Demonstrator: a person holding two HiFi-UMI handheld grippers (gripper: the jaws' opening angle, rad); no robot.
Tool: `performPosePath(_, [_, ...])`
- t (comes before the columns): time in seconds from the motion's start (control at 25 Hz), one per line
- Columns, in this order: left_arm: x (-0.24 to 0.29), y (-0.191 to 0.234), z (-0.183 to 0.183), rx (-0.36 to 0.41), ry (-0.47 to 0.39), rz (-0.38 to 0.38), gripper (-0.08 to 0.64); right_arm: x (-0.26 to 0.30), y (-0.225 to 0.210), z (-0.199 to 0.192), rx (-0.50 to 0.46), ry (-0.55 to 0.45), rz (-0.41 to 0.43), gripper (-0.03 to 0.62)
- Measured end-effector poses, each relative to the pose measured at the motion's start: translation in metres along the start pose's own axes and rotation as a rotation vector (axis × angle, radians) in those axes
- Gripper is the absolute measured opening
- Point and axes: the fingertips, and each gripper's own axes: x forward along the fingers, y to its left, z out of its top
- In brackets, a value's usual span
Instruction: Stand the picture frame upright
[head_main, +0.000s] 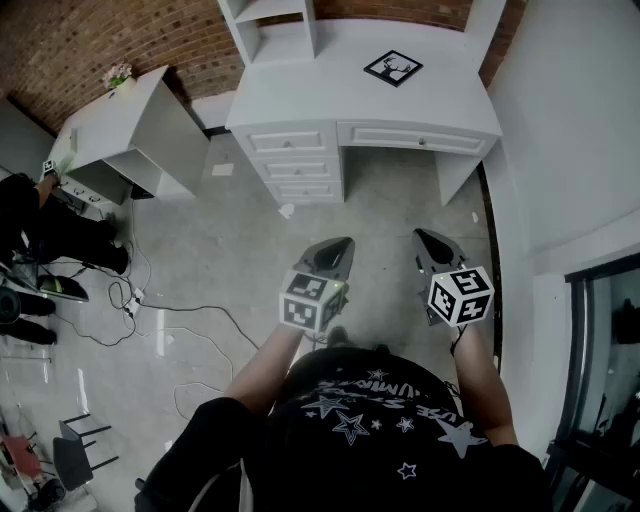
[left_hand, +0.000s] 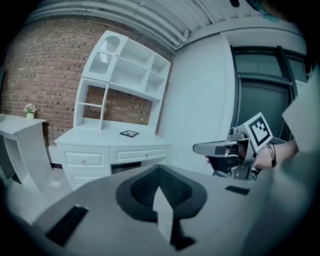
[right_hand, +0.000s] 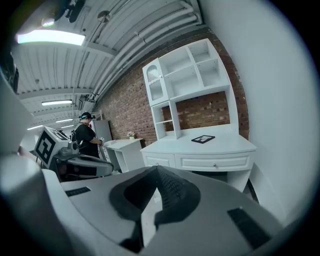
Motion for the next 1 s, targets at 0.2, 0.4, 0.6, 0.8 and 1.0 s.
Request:
performPosePath(0.2, [-0.008, 0.02, -0.002, -0.024, -0.001, 0.038, 0.018, 0.002, 0.002, -0.002, 0.074, -0.013, 0.004, 0.015])
performPosePath(0.4, [-0.007, 0.033, -0.001, -0.022, 0.0, 0.041, 0.018, 0.008, 0.006, -0.005, 0.044, 0.007, -0.018, 0.015])
performPosePath(0.6, [0.0, 0.037, -0.005, -0.071, 0.017, 0.001, 0.018, 0.01, 0.01, -0.011, 0.036, 0.022, -0.03, 0.015])
performPosePath(0.8, [-0.003, 0.037, -0.001, 0.06, 0.064, -0.059, 0.018, 0.009, 0.001, -0.016, 0.102, 0.003, -0.065, 0.015])
performPosePath(1.0, [-0.008, 0.051, 0.013, 0.012, 0.045, -0.057, 0.018, 0.013, -0.002, -0.023, 0.105, 0.014, -0.098, 0.015])
